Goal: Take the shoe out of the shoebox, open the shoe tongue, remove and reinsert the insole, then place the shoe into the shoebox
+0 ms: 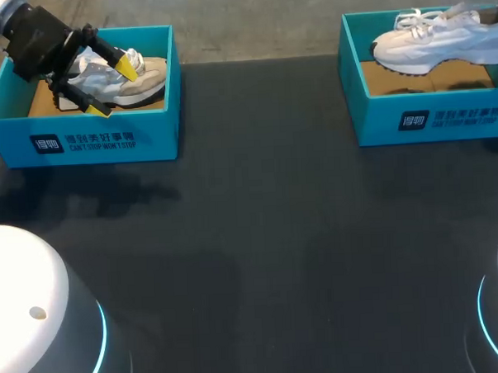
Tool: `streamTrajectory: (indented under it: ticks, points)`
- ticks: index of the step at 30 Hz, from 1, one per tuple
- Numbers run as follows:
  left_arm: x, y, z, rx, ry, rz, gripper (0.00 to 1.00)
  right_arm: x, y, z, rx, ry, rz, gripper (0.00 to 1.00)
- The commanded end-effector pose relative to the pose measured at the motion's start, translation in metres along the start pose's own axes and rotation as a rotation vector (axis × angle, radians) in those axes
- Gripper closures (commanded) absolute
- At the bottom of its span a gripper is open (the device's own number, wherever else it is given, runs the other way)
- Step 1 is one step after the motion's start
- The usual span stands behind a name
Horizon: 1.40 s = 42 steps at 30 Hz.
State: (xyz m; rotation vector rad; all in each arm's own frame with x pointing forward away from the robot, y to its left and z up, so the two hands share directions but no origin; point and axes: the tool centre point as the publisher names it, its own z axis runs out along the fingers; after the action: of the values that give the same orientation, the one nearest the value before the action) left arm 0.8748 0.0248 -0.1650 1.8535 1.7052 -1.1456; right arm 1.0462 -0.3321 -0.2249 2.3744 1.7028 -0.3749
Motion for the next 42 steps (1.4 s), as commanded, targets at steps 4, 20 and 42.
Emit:
streamTrajectory:
  ticks: [4,20,42]
  points:
    - [0.000,0.000,0.000,0.000,0.002,0.001,0.00,0.005,0.007,0.019,0.021,0.004,0.073,1.00]
    - [0.000,0.000,0.000,0.000,0.002,0.001,0.00,0.015,0.021,0.050,0.016,-0.044,0.163,1.00]
    - [0.000,0.000,0.000,0.000,0.002,0.001,0.00,0.029,0.023,0.094,0.064,-0.060,0.172,1.00]
